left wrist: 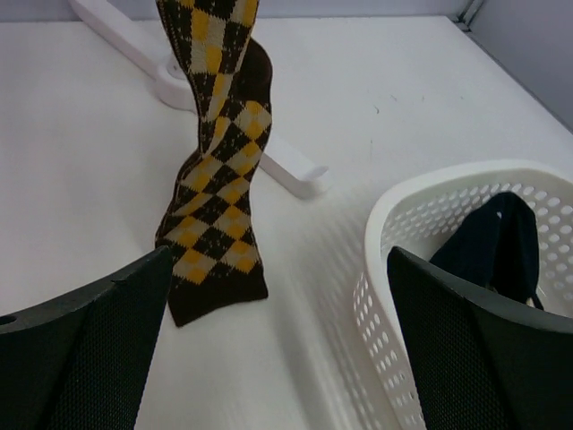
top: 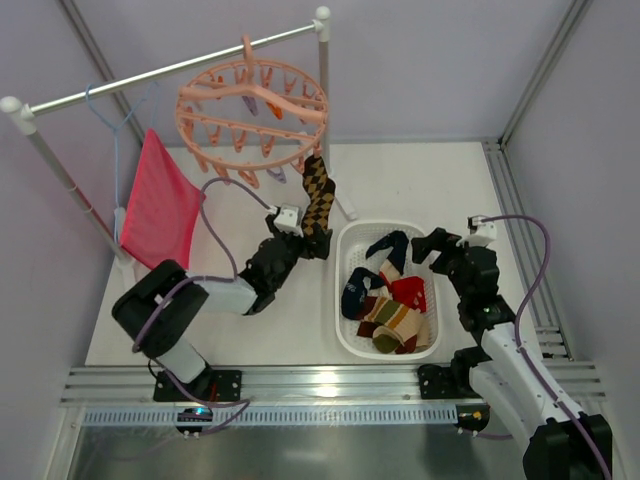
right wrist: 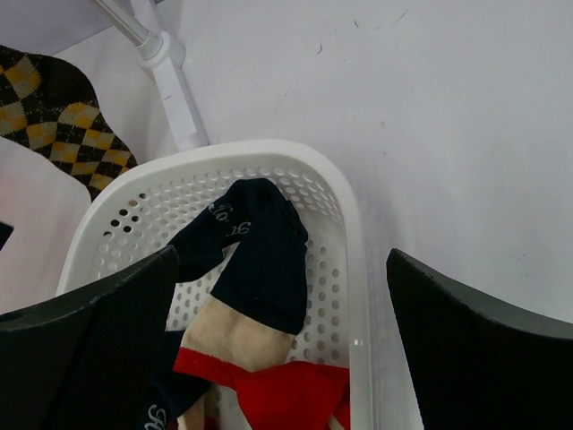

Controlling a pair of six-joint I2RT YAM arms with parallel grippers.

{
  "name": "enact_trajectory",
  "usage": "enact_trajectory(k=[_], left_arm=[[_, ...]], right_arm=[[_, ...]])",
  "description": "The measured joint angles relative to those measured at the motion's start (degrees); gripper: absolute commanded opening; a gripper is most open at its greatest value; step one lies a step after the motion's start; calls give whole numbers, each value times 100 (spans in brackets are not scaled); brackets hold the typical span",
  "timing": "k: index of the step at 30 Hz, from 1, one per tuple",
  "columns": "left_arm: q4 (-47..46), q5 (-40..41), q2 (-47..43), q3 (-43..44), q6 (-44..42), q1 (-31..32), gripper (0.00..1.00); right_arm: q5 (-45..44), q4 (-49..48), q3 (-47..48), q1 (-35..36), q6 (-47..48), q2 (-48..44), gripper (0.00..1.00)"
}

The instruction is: Remove the socks clipped to the hanger

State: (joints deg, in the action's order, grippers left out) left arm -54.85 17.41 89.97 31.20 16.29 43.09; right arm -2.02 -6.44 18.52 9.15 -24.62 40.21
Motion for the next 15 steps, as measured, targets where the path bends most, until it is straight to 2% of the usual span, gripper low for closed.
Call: enact_trajectory(k=[6,15], left_arm=[[-1051,61,1248,616,-55,-146,100],[-1528,367,1976,1475,-367,-299,100]], right_arm=[[221,-94,-24,0,9,72,98],[402,-328,-24,0,26,151,97]])
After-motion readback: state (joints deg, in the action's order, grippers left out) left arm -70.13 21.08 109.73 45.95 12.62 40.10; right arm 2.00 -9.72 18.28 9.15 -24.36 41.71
